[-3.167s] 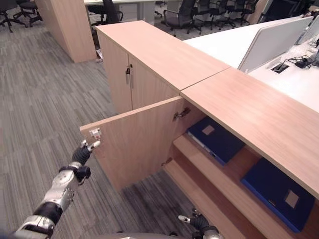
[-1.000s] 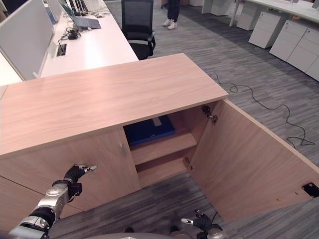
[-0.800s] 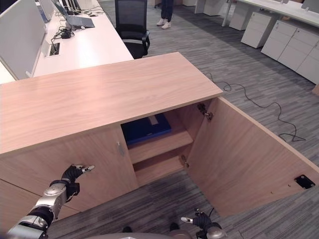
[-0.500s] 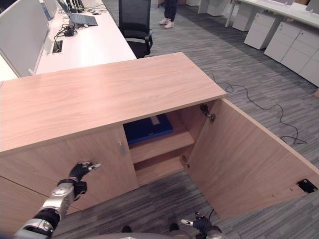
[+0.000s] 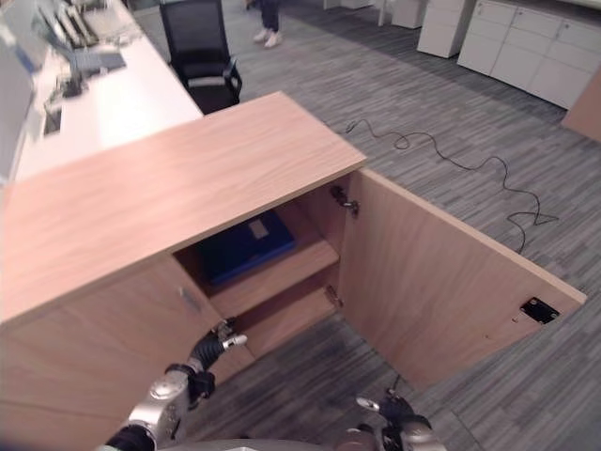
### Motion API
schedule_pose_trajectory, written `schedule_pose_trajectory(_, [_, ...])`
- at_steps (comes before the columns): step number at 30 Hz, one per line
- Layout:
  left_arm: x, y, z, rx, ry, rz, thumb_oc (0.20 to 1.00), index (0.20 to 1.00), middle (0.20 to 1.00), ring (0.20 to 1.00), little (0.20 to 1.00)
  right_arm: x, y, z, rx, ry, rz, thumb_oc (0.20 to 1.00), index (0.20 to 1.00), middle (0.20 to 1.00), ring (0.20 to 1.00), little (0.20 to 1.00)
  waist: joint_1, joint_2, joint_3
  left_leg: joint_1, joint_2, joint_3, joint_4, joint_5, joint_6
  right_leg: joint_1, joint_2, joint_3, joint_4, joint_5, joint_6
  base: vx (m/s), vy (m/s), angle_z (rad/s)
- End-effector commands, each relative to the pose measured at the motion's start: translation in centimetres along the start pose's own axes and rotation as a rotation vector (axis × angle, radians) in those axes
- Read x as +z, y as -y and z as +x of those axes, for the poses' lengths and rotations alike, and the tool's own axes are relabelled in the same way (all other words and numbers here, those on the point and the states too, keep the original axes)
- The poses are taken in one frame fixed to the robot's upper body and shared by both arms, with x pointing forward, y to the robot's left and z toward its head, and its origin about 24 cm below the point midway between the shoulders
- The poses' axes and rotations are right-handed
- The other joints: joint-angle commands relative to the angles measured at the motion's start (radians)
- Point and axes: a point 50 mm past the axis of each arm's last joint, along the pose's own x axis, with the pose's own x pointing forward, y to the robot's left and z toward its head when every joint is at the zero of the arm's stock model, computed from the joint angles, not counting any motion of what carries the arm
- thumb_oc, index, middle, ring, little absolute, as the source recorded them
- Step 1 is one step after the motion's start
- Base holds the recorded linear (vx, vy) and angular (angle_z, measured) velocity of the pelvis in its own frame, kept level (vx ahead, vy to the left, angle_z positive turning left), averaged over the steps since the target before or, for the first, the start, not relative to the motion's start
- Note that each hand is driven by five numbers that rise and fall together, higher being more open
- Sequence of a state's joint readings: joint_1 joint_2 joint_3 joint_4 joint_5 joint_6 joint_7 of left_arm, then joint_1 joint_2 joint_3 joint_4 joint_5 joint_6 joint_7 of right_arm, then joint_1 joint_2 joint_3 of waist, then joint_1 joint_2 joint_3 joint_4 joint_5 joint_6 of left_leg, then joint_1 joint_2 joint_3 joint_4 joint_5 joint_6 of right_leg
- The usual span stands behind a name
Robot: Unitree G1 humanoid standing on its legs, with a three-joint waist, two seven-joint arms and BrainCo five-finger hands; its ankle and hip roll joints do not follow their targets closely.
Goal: Put the empty folder in the office cabinet
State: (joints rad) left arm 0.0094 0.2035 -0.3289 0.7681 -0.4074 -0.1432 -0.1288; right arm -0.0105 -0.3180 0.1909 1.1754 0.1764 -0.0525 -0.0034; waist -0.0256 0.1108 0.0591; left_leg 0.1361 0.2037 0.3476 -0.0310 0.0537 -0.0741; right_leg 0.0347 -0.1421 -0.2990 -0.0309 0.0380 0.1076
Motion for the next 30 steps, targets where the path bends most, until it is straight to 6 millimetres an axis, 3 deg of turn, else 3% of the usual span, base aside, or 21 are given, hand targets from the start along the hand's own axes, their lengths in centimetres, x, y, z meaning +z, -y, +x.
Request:
schedule_pose_trajectory(1, [4.2, -1.6, 1.1, 0.033, 0.133, -0.002, 1.0, 1.0, 1.0, 1.0, 1.0, 2.8, -1.4, 0.6, 0.032, 0.067, -0.001, 1.0, 1.0, 1.0, 1.0, 1.0, -0.017, -0.068, 0.015, -0.009, -0.036, -0.012, 0.005, -0.023, -0.048, 0.033, -0.046, 0.033, -0.042, 0.006, 0.076, 0.02, -0.138, -0.71])
schedule_pose_trajectory(4, [3.3, -2.2, 0.8, 0.072, 0.114, -0.062, 1.0, 1.0, 1.0, 1.0, 1.0, 2.9, -0.3, 0.6, 0.005, 0.068, -0.005, 1.0, 1.0, 1.0, 1.0, 1.0, -0.027, -0.047, 0.035, -0.03, 0.011, 0.0, 0.086, 0.01, -0.08, 0.044, -0.021, 0.059, -0.056, -0.017, 0.062, 0.02, -0.129, -0.49])
schedule_pose_trajectory(7, [2.8, -2.5, 0.7, 0.094, 0.103, -0.085, 1.0, 1.0, 1.0, 1.0, 1.0, 2.9, 0.6, 0.6, -0.021, 0.068, -0.003, 1.0, 1.0, 1.0, 1.0, 1.0, -0.03, -0.042, 0.043, -0.034, 0.015, -0.026, 0.102, 0.026, -0.09, 0.047, -0.013, 0.068, -0.056, -0.025, 0.057, 0.01, -0.079, -0.34])
schedule_pose_trajectory(9, [2.5, -2.3, 0.7, 0.101, 0.102, -0.105, 1.0, 1.0, 1.0, 1.0, 1.0, 2.5, 1.9, 0.4, -0.062, 0.049, 0.013, 1.0, 1.0, 1.0, 1.0, 1.0, -0.015, -0.048, 0.05, -0.059, -0.039, -0.127, 0.087, -0.011, -0.07, 0.044, -0.015, 0.076, -0.056, -0.025, 0.053, 0.01, -0.074, -0.2])
schedule_pose_trajectory(11, [2.3, -2.2, 0.7, 0.096, 0.093, -0.117, 1.0, 1.0, 1.0, 1.0, 1.0, 2.1, 2.7, 0.3, -0.095, 0.04, 0.046, 1.0, 1.0, 1.0, 1.0, 1.0, -0.017, -0.054, 0.05, -0.061, -0.067, -0.164, 0.067, -0.032, -0.064, 0.044, -0.018, 0.074, -0.055, -0.023, 0.052, 0.02, -0.046, -0.27])
schedule_pose_trajectory(16, [1.0, -2.8, -0.1, 0.113, 0.055, -0.113, 1.0, 1.0, 1.0, 1.0, 1.0, 1.6, 4.5, 0.1, -0.151, 0.023, 0.097, 1.0, 1.0, 1.0, 1.0, 1.0, -0.017, -0.061, 0.044, -0.037, -0.08, -0.165, 0.044, -0.043, -0.055, 0.054, -0.014, 0.072, -0.056, -0.02, 0.052, 0.05, -0.034, -0.08])
schedule_pose_trajectory(19, [0.0, -4.0, -0.9, 0.145, 0.024, -0.102, 1.0, 1.0, 1.0, 1.0, 1.0, 2.0, 7.4, -0.4, -0.231, 0.042, 0.146, 1.0, 1.0, 1.0, 1.0, 1.0, -0.014, -0.066, 0.04, -0.01, -0.08, -0.163, 0.014, -0.041, -0.05, 0.064, -0.012, 0.072, -0.055, -0.017, 0.052, 0.04, -0.008, 0.11])
schedule_pose_trajectory(27, [-0.7, -5.8, -1.7, 0.183, -0.015, -0.075, 1.0, 1.0, 1.0, 1.0, 1.0, 6.7, 16.6, -3.1, -0.471, 0.187, 0.252, 1.0, 1.0, 1.0, 1.0, 1.0, 0.004, -0.074, 0.028, 0.014, -0.084, -0.171, -0.025, -0.042, -0.042, 0.08, -0.006, 0.059, -0.05, -0.022, 0.058, 0.01, 0.004, 0.0])
schedule_pose_trajectory(30, [-0.8, -5.8, -1.8, 0.181, -0.024, -0.064, 1.0, 1.0, 1.0, 1.0, 1.0, 9.3, 18.6, -4.1, -0.522, 0.263, 0.247, 1.0, 1.0, 1.0, 1.0, 1.0, 0.013, -0.078, 0.023, 0.02, -0.084, -0.174, -0.033, -0.043, -0.04, 0.082, -0.005, 0.053, -0.05, -0.021, 0.06, 0.0, 0.007, 0.04])
